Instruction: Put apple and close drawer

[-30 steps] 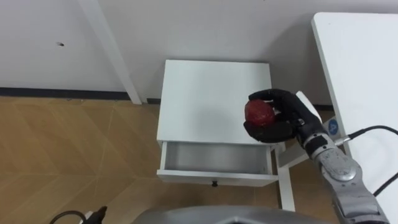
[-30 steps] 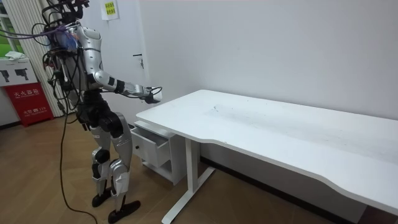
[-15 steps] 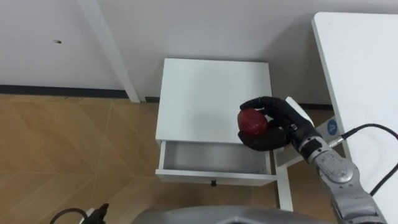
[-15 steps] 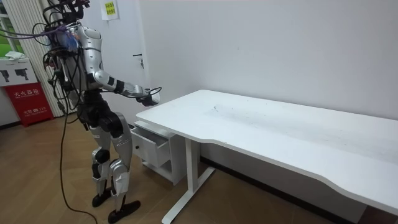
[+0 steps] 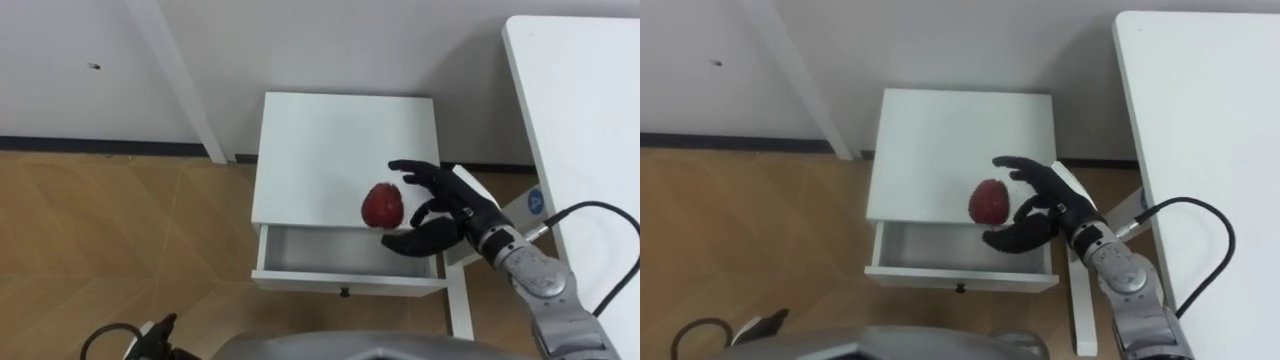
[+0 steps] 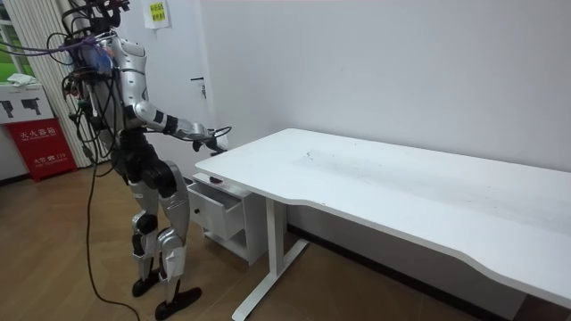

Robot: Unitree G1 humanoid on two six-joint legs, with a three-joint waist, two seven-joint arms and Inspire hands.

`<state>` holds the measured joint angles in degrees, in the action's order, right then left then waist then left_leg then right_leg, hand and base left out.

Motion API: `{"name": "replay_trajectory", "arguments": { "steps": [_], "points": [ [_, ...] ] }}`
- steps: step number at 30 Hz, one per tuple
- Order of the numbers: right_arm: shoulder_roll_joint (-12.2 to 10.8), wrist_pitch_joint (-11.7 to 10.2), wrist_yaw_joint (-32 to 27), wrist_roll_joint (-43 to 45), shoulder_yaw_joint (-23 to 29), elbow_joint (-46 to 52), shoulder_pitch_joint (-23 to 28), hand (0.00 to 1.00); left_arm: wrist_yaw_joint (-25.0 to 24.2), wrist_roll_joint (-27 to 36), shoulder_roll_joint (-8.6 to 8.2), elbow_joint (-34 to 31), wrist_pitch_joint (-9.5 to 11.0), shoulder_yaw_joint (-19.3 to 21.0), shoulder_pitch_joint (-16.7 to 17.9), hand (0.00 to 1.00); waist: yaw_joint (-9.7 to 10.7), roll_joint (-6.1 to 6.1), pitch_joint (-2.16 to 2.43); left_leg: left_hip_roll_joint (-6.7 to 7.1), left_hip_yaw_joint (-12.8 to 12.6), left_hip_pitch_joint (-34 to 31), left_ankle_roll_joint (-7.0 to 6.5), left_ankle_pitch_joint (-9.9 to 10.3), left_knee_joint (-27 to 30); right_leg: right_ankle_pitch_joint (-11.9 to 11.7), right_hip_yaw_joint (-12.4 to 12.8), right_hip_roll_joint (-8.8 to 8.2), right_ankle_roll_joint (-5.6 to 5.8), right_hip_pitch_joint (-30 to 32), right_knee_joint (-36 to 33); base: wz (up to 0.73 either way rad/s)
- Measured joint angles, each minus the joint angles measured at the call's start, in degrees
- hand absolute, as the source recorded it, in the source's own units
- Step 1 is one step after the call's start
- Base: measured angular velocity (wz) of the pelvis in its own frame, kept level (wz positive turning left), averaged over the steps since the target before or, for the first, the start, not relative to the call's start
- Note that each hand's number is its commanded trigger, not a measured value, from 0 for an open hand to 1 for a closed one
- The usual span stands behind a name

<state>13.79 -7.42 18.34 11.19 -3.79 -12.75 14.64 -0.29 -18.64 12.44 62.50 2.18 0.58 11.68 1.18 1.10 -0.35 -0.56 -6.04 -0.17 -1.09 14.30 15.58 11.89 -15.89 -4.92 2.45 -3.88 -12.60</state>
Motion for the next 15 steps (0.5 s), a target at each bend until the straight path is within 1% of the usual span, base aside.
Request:
{"name": "replay_trajectory", "arguments": {
  "steps": [15],
  "points": [
    [-0.3,0.0,0.1,0.3,0.0,-0.1,0.0,0.0,-0.1,0.0,-0.01,0.5,0.3,0.2,0.1,0.0,0.2,-0.04,-0.04,-0.01,0.0,-0.1,-0.01,0.0,-0.2,0.0,-0.2,-0.01,0.01,-0.1,0.0,0.0]
  ]
}}
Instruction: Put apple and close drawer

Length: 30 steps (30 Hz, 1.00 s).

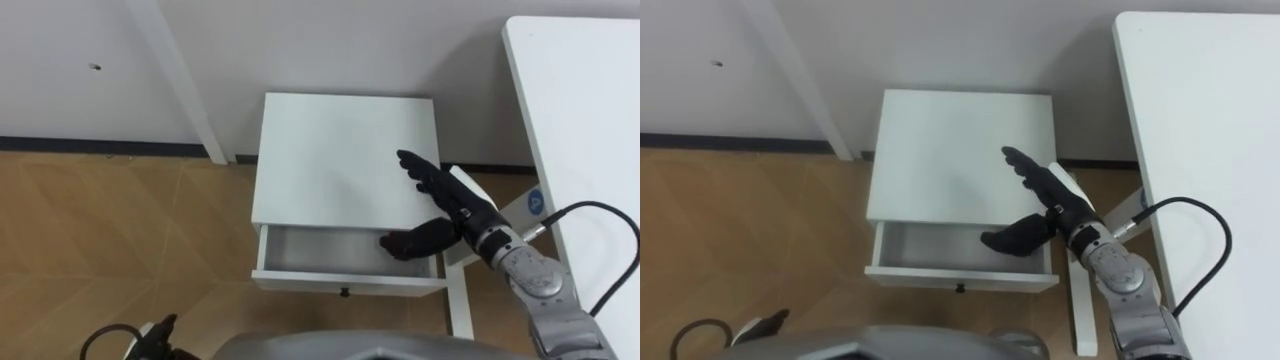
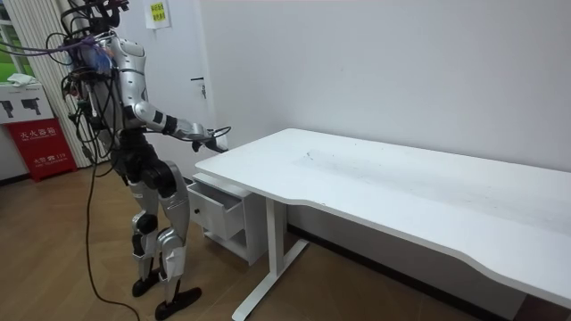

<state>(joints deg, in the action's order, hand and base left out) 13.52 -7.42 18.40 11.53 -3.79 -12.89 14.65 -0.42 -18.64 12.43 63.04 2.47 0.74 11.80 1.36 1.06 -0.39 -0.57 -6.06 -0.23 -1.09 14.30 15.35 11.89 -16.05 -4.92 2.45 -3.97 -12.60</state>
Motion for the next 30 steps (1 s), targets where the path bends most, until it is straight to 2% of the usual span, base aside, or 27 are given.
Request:
{"name": "replay_trajectory", "arguments": {
  "steps": [7,15,19,22,23,25,26,27,28,29,30],
  "points": [
    [-0.2,0.0,-0.4,0.0,0.0,-2.1,0.0,0.0,0.0,0.0,0.0,0.1,0.0,0.0,0.2,0.0,0.1,0.04,0.01,0.0,0.0,0.0,0.0,0.0,0.3,0.0,0.0,-0.03,0.0,0.0,0.0,0.0],
    [-0.2,1.2,-1.8,0.0,0.0,-2.4,0.1,0.0,0.2,0.3,-0.02,0.1,-0.1,0.0,0.2,0.0,0.0,0.2,0.08,-0.01,-0.1,-0.1,-0.01,0.0,0.2,0.0,0.0,-0.08,0.0,0.0,0.0,0.0],
    [-0.2,1.1,-3.8,-0.6,0.1,-5.9,0.1,0.0,0.8,0.5,-0.09,0.0,0.0,0.1,0.3,0.0,0.0,0.2,0.17,-0.01,-0.1,0.1,-0.01,0.0,0.5,0.0,0.1,-0.08,0.01,0.0,-0.1,0.0],
    [-1.3,0.8,-5.6,-1.5,1.8,-12.1,0.1,0.0,1.6,0.1,-0.24,0.0,0.0,0.4,0.9,0.0,0.8,0.14,0.5,0.03,-0.3,-0.1,-0.13,0.1,1.0,0.0,-0.6,-0.32,0.03,-0.2,-0.5,0.12],
    [-2.1,0.7,-6.3,-1.7,3.7,-15.2,0.1,0.0,1.6,0.0,-0.41,0.6,0.2,1.1,1.0,0.0,1.5,-0.02,0.4,-0.16,-2.0,-0.4,-0.33,0.2,1.8,0.1,-1.1,-0.68,0.14,-0.4,-1.2,0.26],
    [-2.2,0.7,-8.3,-2.7,6.3,-20.4,0.2,0.0,2.1,0.0,-0.84,1.9,0.3,1.3,1.0,0.0,2.2,-0.69,0.34,-0.68,-5.6,-0.6,-1.2,1.0,3.1,0.8,-1.3,-1.44,0.71,0.3,-4.2,0.32],
    [-2.1,0.6,-9.7,-3.8,8.4,-24.7,0.2,0.0,2.1,0.0,-0.94,2.6,0.2,1.5,0.6,0.0,2.7,-1.18,0.38,-0.8,-6.6,-1.4,-1.76,2.1,4.6,1.7,-1.2,-2.75,1.16,2.0,-8.3,0.29],
    [-1.8,0.6,-10.6,-4.4,9.0,-26.7,0.1,0.0,2.2,0.0,-0.95,2.9,0.2,1.4,0.4,0.0,2.7,-1.42,0.36,-0.78,-6.9,-1.8,-2.04,2.7,5.4,2.2,-1.2,-3.26,1.22,3.3,-11.3,0.25],
    [-0.9,0.6,-12.3,-5.0,9.8,-30.0,0.3,0.0,2.1,0.0,-0.94,2.9,0.2,1.5,0.2,0.0,2.8,-1.79,0.34,-0.67,-7.8,-2.7,-2.78,3.5,7.0,2.3,-0.9,-4.92,1.38,6.5,-17.8,0.28],
    [-0.2,0.3,-13.5,-5.1,10.5,-33.2,0.9,0.0,2.2,0.0,-0.78,3.4,0.3,1.8,0.2,0.0,3.3,-1.98,0.55,-0.27,-8.4,-3.4,-3.73,4.3,8.4,2.2,-0.7,-7.08,1.42,9.7,-24.8,0.32],
    [0.1,-0.1,-14.0,-5.0,11.1,-35.5,0.7,0.0,2.2,0.3,-0.74,4.1,0.4,2.4,-0.1,0.0,3.4,-1.53,0.42,0.35,-8.6,-3.6,-4.26,4.6,9.0,1.8,-0.5,-8.35,1.37,11.4,-28.3,0.34]
  ]
}}
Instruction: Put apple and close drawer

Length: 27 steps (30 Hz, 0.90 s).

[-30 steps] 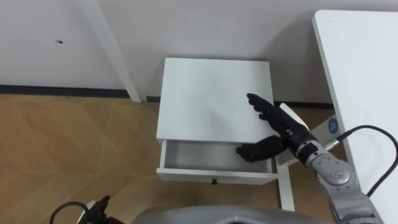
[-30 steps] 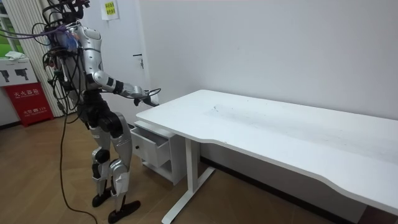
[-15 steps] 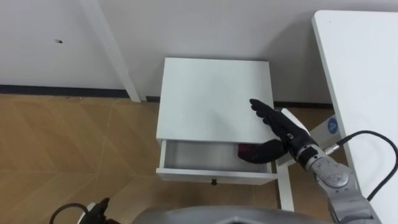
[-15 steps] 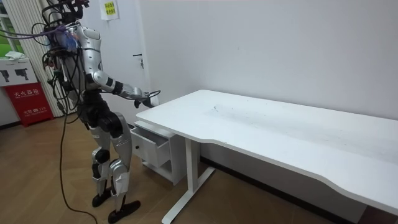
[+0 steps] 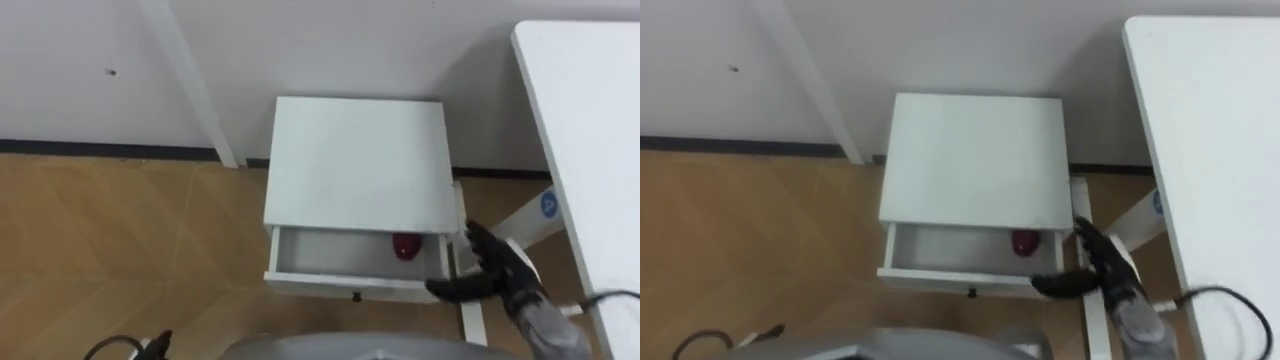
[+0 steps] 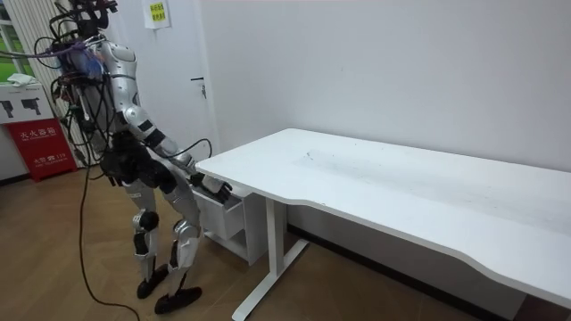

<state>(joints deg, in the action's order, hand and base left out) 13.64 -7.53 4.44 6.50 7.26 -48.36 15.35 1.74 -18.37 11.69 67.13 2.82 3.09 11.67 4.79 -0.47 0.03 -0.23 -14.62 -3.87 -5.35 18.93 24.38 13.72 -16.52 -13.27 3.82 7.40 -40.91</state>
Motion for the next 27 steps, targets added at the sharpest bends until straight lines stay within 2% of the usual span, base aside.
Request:
{"name": "replay_trajectory", "arguments": {
  "steps": [1,2,3,5,6,7,8,10,11,13,16,17,18,19,20,21,22,23,24,25,26,27],
  "points": [
    [0.6,0.0,-0.8,0.0,1.3,-5.3,-0.6,0.0,0.0,0.1,-0.03,1.3,-0.1,1.3,-1.0,0.0,0.0,-0.36,0.13,0.87,-0.3,-0.7,-1.1,0.9,1.6,-1.6,1.4,-1.95,-0.33,3.3,-5.9,0.23],
    [1.4,0.6,-1.3,0.0,2.4,-9.9,-0.7,0.0,0.0,0.1,-0.02,1.8,-0.3,1.8,-1.0,0.0,0.1,-1.11,0.29,1.06,-0.7,-0.7,-2.05,1.9,3.0,-4.7,2.9,-2.79,-0.87,5.9,-10.3,0.17],
    [1.7,1.0,-1.3,0.0,3.3,-11.8,-0.6,0.0,0.0,0.1,0.01,1.9,-0.4,1.9,-0.7,0.0,0.2,-1.9,0.15,1.07,-0.4,-0.5,-2.51,2.2,3.3,-6.9,3.6,-2.94,-1.22,7.1,-12.5,0.0],
    [1.6,3.0,-1.2,-2.3,4.3,-17.0,1.2,0.0,0.2,0.2,0.75,2.1,-0.6,3.0,0.8,0.0,0.9,-2.9,0.17,1.64,-0.7,0.6,-3.96,2.7,3.3,-16.8,5.2,-4.68,-2.02,12.0,-19.9,-0.09],
    [1.2,3.7,-1.1,-3.1,4.3,-18.1,1.3,0.0,0.3,0.2,1.09,2.1,-0.9,3.1,1.0,0.0,1.0,-2.75,0.25,1.83,-0.7,0.6,-4.24,2.8,3.4,-17.6,5.4,-4.76,-2.17,13.1,-21.7,-0.12],
    [0.5,4.6,-0.3,-4.4,4.3,-20.1,2.0,0.0,0.5,0.3,1.51,2.2,-1.4,3.5,1.2,0.0,1.6,-2.55,0.17,1.94,-0.8,0.4,-4.74,2.9,3.7,-16.4,4.8,-4.54,-2.04,15.7,-27.2,-0.12],
    [0.0,5.3,0.4,-5.1,4.3,-21.8,2.8,0.0,0.5,0.3,1.64,2.2,-1.9,3.5,0.8,0.0,1.9,-2.35,0.1,1.93,-0.8,-0.3,-5.18,2.8,4.3,-14.2,3.0,-4.48,-1.81,17.9,-32.4,-0.13],
    [-0.4,6.4,0.6,-6.3,4.3,-24.4,2.8,0.0,0.5,0.4,1.62,2.2,-2.5,3.4,-0.3,0.0,1.9,-2.18,-0.02,1.84,-1.0,-1.6,-5.77,3.0,5.1,-12.0,0.3,-4.27,-2.12,20.5,-36.5,-0.21],
    [-0.7,7.0,0.5,-6.6,4.3,-25.3,2.8,0.0,0.5,0.4,1.5,2.2,-2.9,3.4,-1.3,0.0,1.9,-2.1,-0.1,1.64,-1.0,-2.5,-6.14,3.2,6.1,-11.3,-0.9,-3.51,-1.9,21.6,-37.2,-0.2],
    [-0.9,7.7,0.1,-7.7,4.1,-25.9,2.8,0.0,0.5,0.8,1.41,2.3,-3.4,3.3,-2.4,0.0,1.9,-2.08,-0.14,1.33,-1.1,-3.5,-6.69,3.5,7.4,-10.6,-1.4,-2.37,-1.96,23.0,-37.2,-0.08],
    [-0.9,8.0,-1.0,-8.4,3.9,-25.8,1.8,0.0,0.5,1.7,1.25,1.5,-4.0,2.4,-2.7,0.0,1.3,-2.37,0.04,0.95,-3.0,-4.9,-7.97,4.1,9.6,-10.0,-2.7,-2.23,-1.79,27.8,-38.7,-0.22],
    [-0.9,8.2,-1.5,-8.2,2.8,-25.8,1.0,0.0,0.6,2.7,1.25,1.6,-4.8,2.2,-2.7,0.0,1.0,-2.51,0.02,0.72,-4.0,-5.6,-8.55,4.4,10.5,-9.2,-2.4,-2.05,-1.35,30.7,-40.9,-0.32],
    [-0.9,8.4,-1.7,-8.3,2.7,-25.7,0.1,0.0,0.6,3.2,1.15,1.6,-5.1,2.2,-2.7,0.0,0.7,-2.7,-0.1,0.62,-4.5,-5.9,-8.79,4.5,10.9,-8.7,-2.1,-1.94,-1.48,32.3,-42.5,-0.39],
    [-0.7,8.5,-2.4,-8.3,2.7,-25.7,-0.7,0.0,0.6,3.7,0.83,1.7,-5.5,2.3,-2.3,0.0,0.2,-3.51,0.11,0.3,-5.6,-6.5,-9.2,4.8,11.5,-7.9,-1.6,-1.8,-1.46,35.7,-46.7,-0.36],
    [-0.3,8.5,-3.1,-8.7,2.7,-25.7,-1.7,0.0,0.6,4.4,0.44,2.4,-5.8,2.3,-2.3,0.0,0.2,-4.38,-0.35,-0.05,-5.6,-7.0,-8.95,5.2,12.4,-7.0,-1.5,-2.11,-1.77,38.6,-51.1,-0.26],
    [-0.2,8.5,-3.4,-9.0,2.7,-25.7,-2.5,0.0,0.6,4.5,0.39,2.7,-6.1,2.3,-2.4,0.0,0.4,-4.8,-0.22,-0.06,-5.6,-7.2,-8.93,5.3,12.5,-6.9,-1.4,-2.77,-1.81,39.9,-53.2,0.0],
    [0.1,8.9,-4.1,-9.6,2.4,-25.6,-3.6,0.0,0.7,4.5,0.38,3.2,-6.5,2.3,-2.4,0.0,1.0,-5.65,-0.28,-0.05,-5.6,-7.3,-8.49,5.4,12.6,-6.7,-0.8,-3.73,-1.96,41.7,-56.1,0.0],
    [0.6,9.5,-4.6,-10.3,1.5,-25.6,-4.9,0.0,1.0,4.3,0.31,4.0,-6.8,2.3,-2.4,0.0,1.3,-6.41,-0.45,0.06,-5.7,-7.0,-4.52,5.6,12.2,-6.5,-0.4,-4.54,-2.31,42.7,-57.1,-0.04],
    [0.8,10.0,-4.7,-10.7,0.7,-25.7,-5.6,0.0,1.0,4.3,0.17,4.5,-7.0,2.3,-2.3,0.0,1.4,-6.59,-0.54,0.32,-5.8,-6.4,-0.68,5.5,11.4,-6.4,-0.2,-4.63,-2.74,42.7,-56.8,-0.09],
    [0.8,10.7,-4.8,-10.8,0.8,-25.9,-7.0,0.0,1.1,4.4,0.37,5.1,-7.4,2.4,-1.5,0.0,1.5,-5.05,0.0,0.96,-5.1,-5.4,6.31,6.2,13.1,-6.2,1.6,-6.78,-2.66,43.1,-56.9,0.24],
    [0.7,11.3,-4.7,-10.7,1.1,-25.9,-7.2,0.0,0.9,4.5,2.1,4.5,-7.6,2.2,-2.5,0.0,2.0,-5.53,-0.71,-3.31,2.6,-8.3,0.28,8.8,24.2,-5.6,4.1,-7.76,-1.77,44.7,-59.6,0.4],
    [0.8,11.6,-4.9,-10.5,1.6,-25.8,-7.2,0.0,0.9,4.4,3.08,4.1,-7.3,2.3,-2.6,0.0,2.0,-5.97,-0.79,-4.68,4.4,-9.5,0.29,14.7,26.8,-5.5,5.8,-7.8,-1.39,46.0,-61.1,0.43]
  ]
}}
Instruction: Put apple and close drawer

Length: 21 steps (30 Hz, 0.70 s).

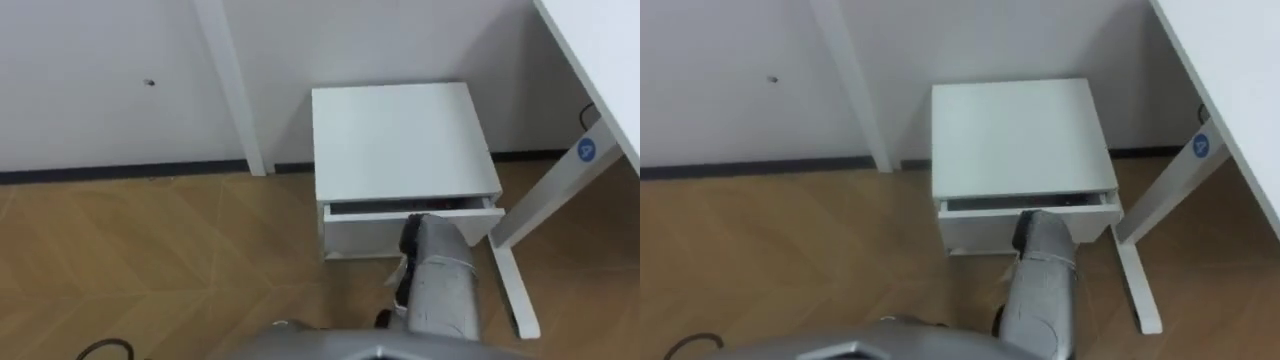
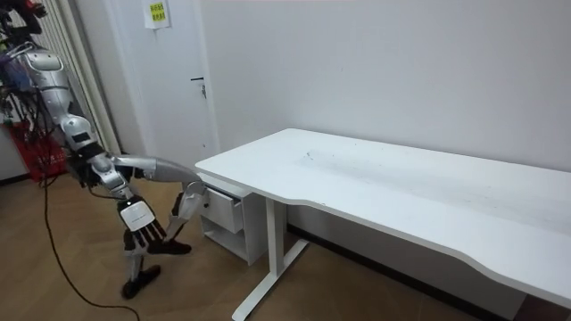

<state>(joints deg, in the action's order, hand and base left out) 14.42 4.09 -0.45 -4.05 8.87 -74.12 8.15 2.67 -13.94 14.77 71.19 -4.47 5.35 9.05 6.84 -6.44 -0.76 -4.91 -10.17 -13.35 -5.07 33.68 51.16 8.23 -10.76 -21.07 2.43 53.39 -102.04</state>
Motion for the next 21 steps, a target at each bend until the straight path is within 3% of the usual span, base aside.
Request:
{"name": "replay_trajectory", "arguments": {
  "steps": [1,3,4,6,9,11,12,13,14,16,18,20,21],
  "points": [
    [0.4,0.8,-0.6,0.1,0.2,0.6,-0.1,0.0,0.5,-0.2,0.48,-0.1,0.2,0.4,0.4,0.0,-0.6,0.37,-0.51,-0.19,-0.2,-0.8,-2.37,0.7,3.1,0.6,3.0,-0.43,0.63,0.4,-0.7,0.11],
    [1.1,1.1,-1.2,-0.2,1.3,1.6,-0.1,0.0,0.5,-0.2,-0.56,-0.1,0.3,0.4,2.6,0.0,0.3,0.67,-0.28,1.07,-0.3,0.6,-1.26,0.3,0.8,0.6,3.7,-1.66,0.79,-3.1,0.8,0.11],
    [1.4,1.6,-1.8,-1.2,1.5,2.1,0.0,0.0,0.6,-0.2,-1.0,0.0,0.3,0.4,3.2,0.0,0.9,1.14,-0.2,2.14,-0.4,0.9,-0.18,-1.0,-1.7,0.5,4.2,-1.65,0.85,-5.1,3.2,0.25],
    [1.4,2.7,-2.3,-4.1,1.5,2.8,1.2,0.0,1.0,-0.3,-0.95,-0.1,0.1,0.7,3.6,0.0,1.1,1.6,-0.09,3.56,-0.2,1.1,-2.59,-4.1,-6.1,0.4,2.7,-0.62,0.93,-10.9,12.2,0.21],
    [1.1,3.5,-2.0,-4.7,1.3,2.8,2.0,0.0,2.3,-0.2,-0.68,-0.4,-0.3,0.7,3.8,0.0,1.0,3.28,0.15,5.02,-0.4,2.1,-2.43,-6.2,-10.3,0.6,-0.7,0.51,1.12,-19.7,26.9,0.08],
    [0.5,3.5,-2.1,-3.8,1.4,2.8,2.7,0.0,3.3,-0.2,-0.73,-1.4,-0.8,0.8,3.8,0.0,0.8,4.65,0.09,5.89,-0.5,4.6,-1.55,-8.2,-15.2,1.6,-3.0,3.91,2.62,-31.1,44.7,-0.03],
    [0.4,3.4,-2.1,-3.5,1.4,2.8,2.8,0.0,3.5,-0.2,-0.74,-2.0,-0.8,0.8,3.7,0.0,0.7,4.86,0.01,5.89,-0.6,5.1,-1.31,-8.6,-16.3,2.0,-3.6,4.78,2.94,-33.7,48.7,-0.13],
    [0.3,3.0,-2.1,-3.2,1.4,2.9,3.0,0.0,3.9,0.0,-0.73,-3.1,-0.9,0.6,3.7,0.0,0.3,5.4,-0.05,5.95,-0.7,6.1,-1.22,-9.4,-18.5,2.8,-3.9,6.48,3.96,-38.0,55.8,-0.2],
    [0.1,2.4,-2.3,-2.7,1.4,3.0,2.9,0.0,4.7,0.0,-0.75,-4.0,-0.9,0.5,3.5,0.0,0.0,5.81,0.23,6.29,-0.7,7.5,-0.81,-10.5,-21.2,3.6,-3.8,7.91,4.63,-42.2,62.5,-0.27],
    [-0.4,1.3,-2.7,-0.6,1.5,3.0,3.3,0.0,5.7,-0.3,-0.88,-4.8,-0.9,0.2,3.1,0.0,-0.4,6.76,0.43,6.63,-0.7,9.5,0.11,-12.2,-25.4,4.5,-3.7,10.15,4.5,-47.6,72.3,-0.22],
    [-1.1,0.0,-3.9,1.8,1.5,3.0,3.3,0.0,5.9,-0.3,-1.04,-4.9,-0.7,0.2,2.0,0.0,-1.0,7.81,0.42,6.59,-0.7,10.9,-0.02,-13.5,-28.4,4.2,-3.4,13.24,4.01,-52.4,82.5,-0.2],
    [-1.2,-1.0,-4.5,2.9,1.5,3.1,3.1,0.0,6.0,-0.3,-1.73,-5.0,-0.3,0.1,1.5,0.0,-1.0,8.04,0.59,6.58,-0.6,11.0,-0.18,-13.6,-28.8,2.6,-3.2,15.21,2.74,-54.9,86.9,-0.17],
    [-1.3,-1.4,-4.8,3.8,1.5,3.0,2.9,0.0,6.0,-0.3,-2.15,-5.1,0.0,0.1,1.4,0.0,-0.9,7.76,0.63,6.38,-0.1,11.2,-0.32,-14.1,-29.3,2.3,-3.4,15.64,2.78,-55.7,88.0,-0.09]
  ]
}}
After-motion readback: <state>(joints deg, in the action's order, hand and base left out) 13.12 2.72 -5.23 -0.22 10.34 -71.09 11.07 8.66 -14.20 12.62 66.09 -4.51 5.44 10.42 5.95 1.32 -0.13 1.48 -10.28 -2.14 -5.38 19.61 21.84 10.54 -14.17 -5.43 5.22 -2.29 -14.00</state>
